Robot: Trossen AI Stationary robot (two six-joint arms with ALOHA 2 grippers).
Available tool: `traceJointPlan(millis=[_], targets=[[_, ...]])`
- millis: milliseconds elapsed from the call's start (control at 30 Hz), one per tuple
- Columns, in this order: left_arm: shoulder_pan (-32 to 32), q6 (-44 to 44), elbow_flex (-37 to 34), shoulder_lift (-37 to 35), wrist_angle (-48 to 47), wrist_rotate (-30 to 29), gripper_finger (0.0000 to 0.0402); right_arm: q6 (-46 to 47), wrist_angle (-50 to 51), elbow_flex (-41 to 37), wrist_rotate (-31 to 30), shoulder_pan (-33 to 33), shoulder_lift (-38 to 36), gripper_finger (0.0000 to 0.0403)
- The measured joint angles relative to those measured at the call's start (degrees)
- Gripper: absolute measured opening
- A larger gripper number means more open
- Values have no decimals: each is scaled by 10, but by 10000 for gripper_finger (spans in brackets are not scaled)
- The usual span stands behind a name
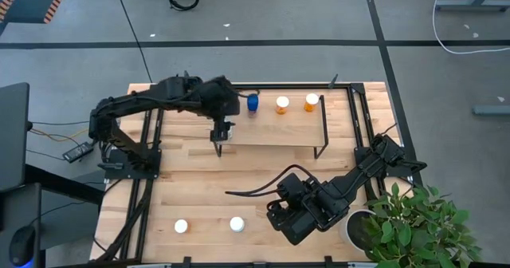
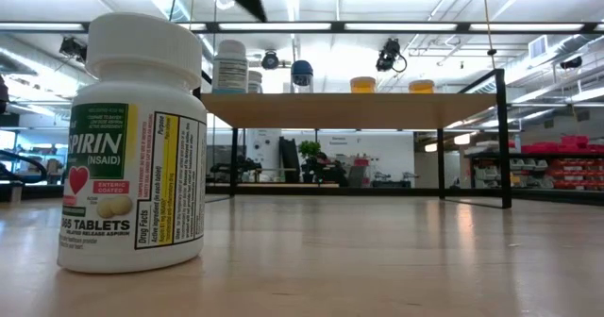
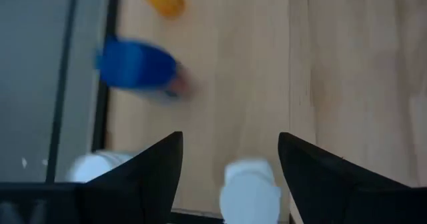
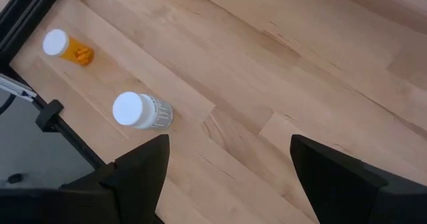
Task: Pick and place medicine bottles onto shelf by color
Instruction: Put the white blue pill bottle on the shelf, then put the white green pill bottle on the shelf
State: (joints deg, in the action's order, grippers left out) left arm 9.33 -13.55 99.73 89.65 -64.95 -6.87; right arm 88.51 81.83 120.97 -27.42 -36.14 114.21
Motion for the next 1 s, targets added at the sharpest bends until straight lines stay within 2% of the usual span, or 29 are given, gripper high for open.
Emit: traceJointPlan(millis=[300,467,633,767,933,1000], targets=[[-54,65,156,-1,-95,0,252,0,-1,0,0,0,0,319],[-93,132,176,-8,-178,0,240,-39,-41,0,0,0,0,319],[-132,182,145,-34,-241,-1,226,-110,-105,0,8,14,0,319],[-157,238,89,-84,-242,-7,216,-179,-151,0,23,34,12,319],[-202,325,-6,-164,-215,-5,213,-297,-224,0,89,56,60,319],[-224,377,-42,-195,-206,-5,212,-333,-248,0,97,61,77,319]])
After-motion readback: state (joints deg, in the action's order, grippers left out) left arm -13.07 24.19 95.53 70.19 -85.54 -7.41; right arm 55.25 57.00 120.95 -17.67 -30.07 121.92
